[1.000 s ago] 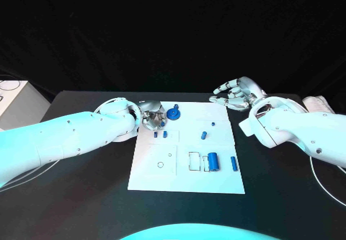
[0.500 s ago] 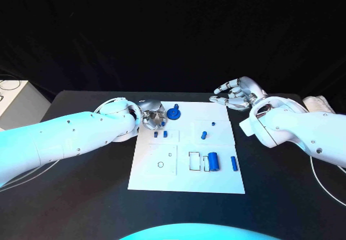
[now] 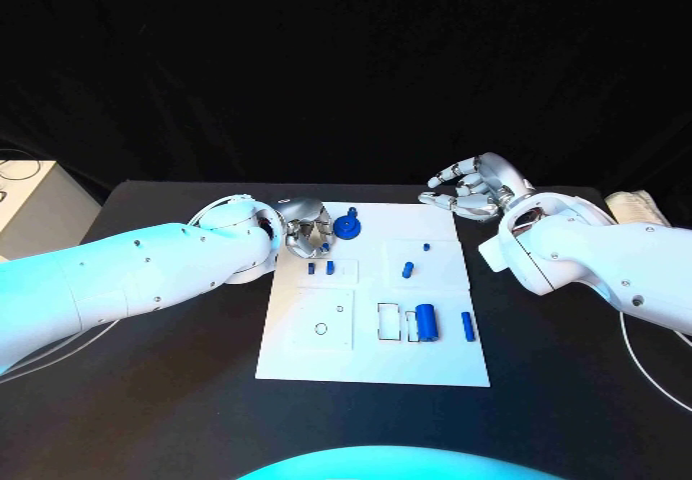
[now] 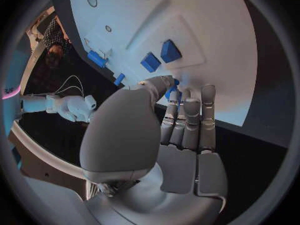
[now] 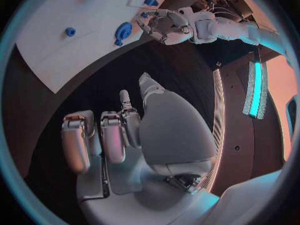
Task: Assemble the parts on the task board
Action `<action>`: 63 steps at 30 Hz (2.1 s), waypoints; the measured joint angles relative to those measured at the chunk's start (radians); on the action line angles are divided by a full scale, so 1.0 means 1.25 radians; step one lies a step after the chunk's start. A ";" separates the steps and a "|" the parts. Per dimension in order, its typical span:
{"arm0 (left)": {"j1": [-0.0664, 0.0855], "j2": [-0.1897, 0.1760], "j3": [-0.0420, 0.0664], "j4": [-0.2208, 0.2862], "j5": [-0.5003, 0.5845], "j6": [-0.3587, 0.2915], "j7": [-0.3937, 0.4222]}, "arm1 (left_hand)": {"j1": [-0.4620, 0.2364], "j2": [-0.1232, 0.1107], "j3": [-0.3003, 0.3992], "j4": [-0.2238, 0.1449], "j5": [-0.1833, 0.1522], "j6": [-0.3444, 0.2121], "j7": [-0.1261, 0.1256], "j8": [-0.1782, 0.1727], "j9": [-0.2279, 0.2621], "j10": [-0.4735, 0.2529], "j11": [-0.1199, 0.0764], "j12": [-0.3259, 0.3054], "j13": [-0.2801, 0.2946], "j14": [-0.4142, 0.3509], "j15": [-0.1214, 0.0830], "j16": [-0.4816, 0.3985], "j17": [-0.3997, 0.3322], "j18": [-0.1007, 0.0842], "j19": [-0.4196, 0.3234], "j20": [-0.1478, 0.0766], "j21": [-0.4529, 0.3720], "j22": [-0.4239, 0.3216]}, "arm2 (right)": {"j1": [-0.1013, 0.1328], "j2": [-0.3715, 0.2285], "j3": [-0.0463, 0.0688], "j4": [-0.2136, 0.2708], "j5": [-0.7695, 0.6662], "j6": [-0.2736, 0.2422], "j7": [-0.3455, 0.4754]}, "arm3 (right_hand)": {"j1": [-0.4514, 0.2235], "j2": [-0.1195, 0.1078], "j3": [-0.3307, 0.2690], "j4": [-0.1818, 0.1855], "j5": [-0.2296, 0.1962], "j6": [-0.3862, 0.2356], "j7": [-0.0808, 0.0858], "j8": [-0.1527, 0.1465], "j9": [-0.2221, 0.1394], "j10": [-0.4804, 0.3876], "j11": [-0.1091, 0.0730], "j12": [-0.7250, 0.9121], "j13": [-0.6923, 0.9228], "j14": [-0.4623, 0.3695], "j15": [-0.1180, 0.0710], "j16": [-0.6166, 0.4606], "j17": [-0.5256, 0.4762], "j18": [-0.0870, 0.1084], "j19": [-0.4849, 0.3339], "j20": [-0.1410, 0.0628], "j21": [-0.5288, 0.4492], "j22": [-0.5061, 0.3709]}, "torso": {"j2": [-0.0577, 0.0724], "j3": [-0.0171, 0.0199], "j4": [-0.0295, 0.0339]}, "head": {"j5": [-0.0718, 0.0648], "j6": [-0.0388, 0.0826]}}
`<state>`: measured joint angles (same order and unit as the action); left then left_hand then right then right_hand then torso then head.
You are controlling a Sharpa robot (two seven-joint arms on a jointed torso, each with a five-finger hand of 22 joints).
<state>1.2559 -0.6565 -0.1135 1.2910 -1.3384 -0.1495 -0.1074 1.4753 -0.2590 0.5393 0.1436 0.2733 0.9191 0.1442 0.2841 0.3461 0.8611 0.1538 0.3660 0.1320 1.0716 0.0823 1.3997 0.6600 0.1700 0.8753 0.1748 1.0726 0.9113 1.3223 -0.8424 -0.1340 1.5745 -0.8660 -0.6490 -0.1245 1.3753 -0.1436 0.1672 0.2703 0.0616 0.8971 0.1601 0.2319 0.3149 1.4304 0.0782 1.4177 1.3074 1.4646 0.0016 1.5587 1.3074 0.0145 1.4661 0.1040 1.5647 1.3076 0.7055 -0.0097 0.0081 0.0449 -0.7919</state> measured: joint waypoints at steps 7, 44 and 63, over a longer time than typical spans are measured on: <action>0.000 0.000 0.000 0.001 0.005 0.000 0.001 | 0.000 0.000 -0.002 0.000 0.000 0.007 0.002 0.005 0.003 -0.004 0.001 0.000 0.002 0.000 0.000 0.000 -0.004 0.000 -0.003 0.003 0.000 -0.001 | 0.000 0.000 0.000 0.000 0.000 0.000 0.000 | 0.000 0.000 0.000 0.000 0.000 0.000 0.000 0.003 0.000 0.000 0.000 0.000 0.000 0.000 0.000 0.000 0.000 0.000 0.000 0.000 0.000 0.000 | 0.000 0.0002 0.0000 | -0.001 -0.001; 0.000 -0.003 0.000 -0.001 0.019 0.002 0.003 | 0.004 0.010 -0.011 -0.002 0.000 0.025 0.003 0.000 0.009 -0.026 0.000 0.023 0.008 -0.016 0.001 0.000 -0.028 0.000 -0.012 0.006 -0.008 -0.007 | -0.001 0.002 0.000 -0.009 0.001 0.002 -0.003 | 0.000 0.000 0.000 0.000 0.000 0.000 0.000 0.003 0.000 0.000 0.000 -0.003 0.001 0.000 0.000 0.000 0.000 0.000 0.000 0.000 -0.003 0.000 | 0.000 0.0000 0.0005 | 0.000 -0.001; 0.000 -0.004 0.000 -0.001 0.021 0.000 0.002 | 0.008 0.014 -0.115 0.033 0.000 -0.053 -0.003 -0.056 -0.002 -0.088 0.016 0.064 0.013 -0.050 0.016 0.007 -0.078 0.000 -0.026 0.020 -0.033 -0.032 | -0.001 0.002 0.000 -0.011 0.001 0.002 -0.004 | 0.000 0.000 0.000 0.000 0.000 0.000 0.000 0.003 0.000 0.000 0.000 -0.003 0.000 0.000 0.000 0.000 0.000 0.000 0.000 0.000 -0.003 0.000 | 0.000 0.0001 0.0005 | -0.001 0.000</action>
<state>1.2557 -0.6617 -0.1135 1.2892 -1.3125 -0.1494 -0.1044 1.4850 -0.2414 0.3957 0.1849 0.2733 0.8533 0.1400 0.2136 0.3439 0.7517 0.1733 0.4456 0.1478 1.0092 0.1020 1.4088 0.5623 0.1699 0.8430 0.2000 1.0310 0.8717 1.3211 -0.8393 -0.1340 1.5611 -0.8652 -0.6460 -0.1295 1.3753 -0.1436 0.1672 0.2703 0.0616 0.8971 0.1601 0.2356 0.3149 1.4304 0.0782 1.4135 1.3079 1.4646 0.0015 1.5588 1.3074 0.0145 1.4661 0.1040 1.5606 1.3078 0.7051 -0.0096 0.0086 0.0438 -0.7925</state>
